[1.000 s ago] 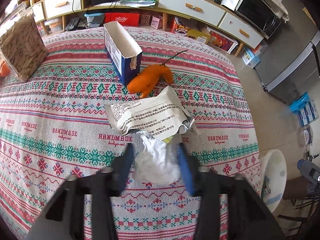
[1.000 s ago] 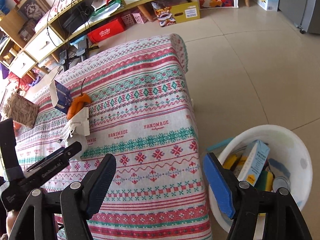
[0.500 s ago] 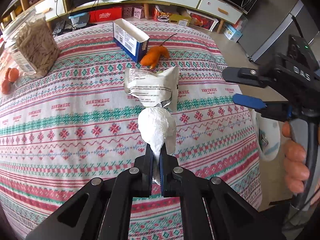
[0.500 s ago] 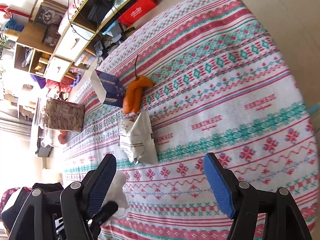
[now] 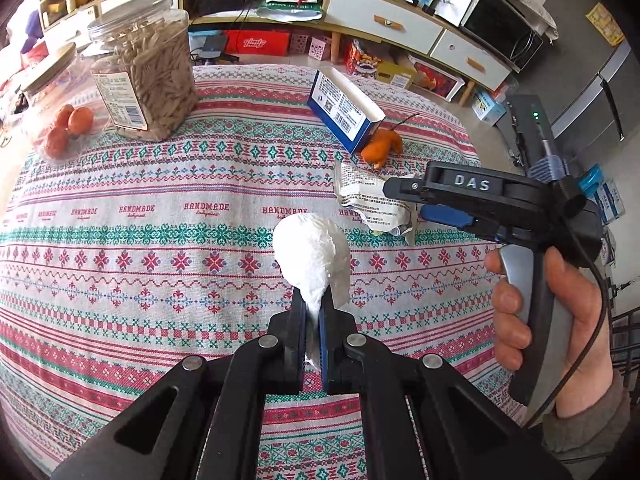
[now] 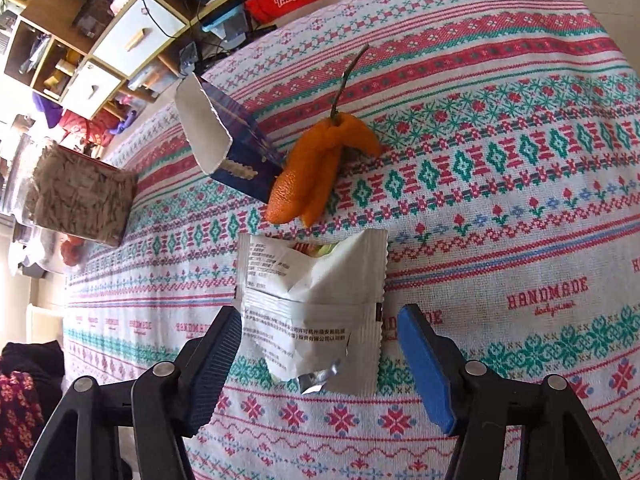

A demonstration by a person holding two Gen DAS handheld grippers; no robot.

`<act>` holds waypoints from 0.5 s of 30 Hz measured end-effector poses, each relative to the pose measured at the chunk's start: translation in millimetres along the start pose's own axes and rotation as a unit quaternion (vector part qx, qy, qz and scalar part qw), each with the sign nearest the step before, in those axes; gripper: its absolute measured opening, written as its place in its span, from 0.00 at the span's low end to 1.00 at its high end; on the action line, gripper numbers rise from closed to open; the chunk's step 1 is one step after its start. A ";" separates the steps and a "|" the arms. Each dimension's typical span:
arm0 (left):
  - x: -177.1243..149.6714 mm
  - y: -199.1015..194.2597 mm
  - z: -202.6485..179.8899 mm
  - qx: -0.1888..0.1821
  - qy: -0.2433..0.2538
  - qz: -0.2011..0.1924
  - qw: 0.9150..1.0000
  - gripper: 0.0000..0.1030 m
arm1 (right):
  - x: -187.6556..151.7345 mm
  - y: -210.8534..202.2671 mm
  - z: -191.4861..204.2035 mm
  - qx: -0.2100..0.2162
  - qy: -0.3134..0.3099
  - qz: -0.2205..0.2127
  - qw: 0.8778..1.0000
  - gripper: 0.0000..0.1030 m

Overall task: Collect trash
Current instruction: 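Move the left tool to the table and grasp the white crumpled tissue, then grasp the white paper packet with the right tool while the left tool holds the tissue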

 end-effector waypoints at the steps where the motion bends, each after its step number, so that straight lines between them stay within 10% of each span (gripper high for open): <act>1: 0.1 -0.1 0.3 0.000 -0.001 -0.001 1.000 0.04 | -0.8 6.2 -2.2 -0.006 0.001 0.004 1.000 0.56; 6: 4.7 0.9 10.3 0.008 -0.012 -0.008 1.000 0.04 | -2.7 8.6 12.0 -0.013 -0.026 -0.002 1.000 0.19; 15: 5.4 -9.3 7.9 -0.007 -0.017 -0.018 1.000 0.04 | 0.5 -46.5 24.0 0.005 -0.040 -0.041 0.998 0.15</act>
Point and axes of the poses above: each gripper's, at about its wrist camera, not at the fingertips, and y roughly the way its jaws point, z to its left, x to its top, the point moved 8 cm from there along y, roughly the way its jaws point, and after that the axes turned 15 degrees about x, right-handed, at the moved point
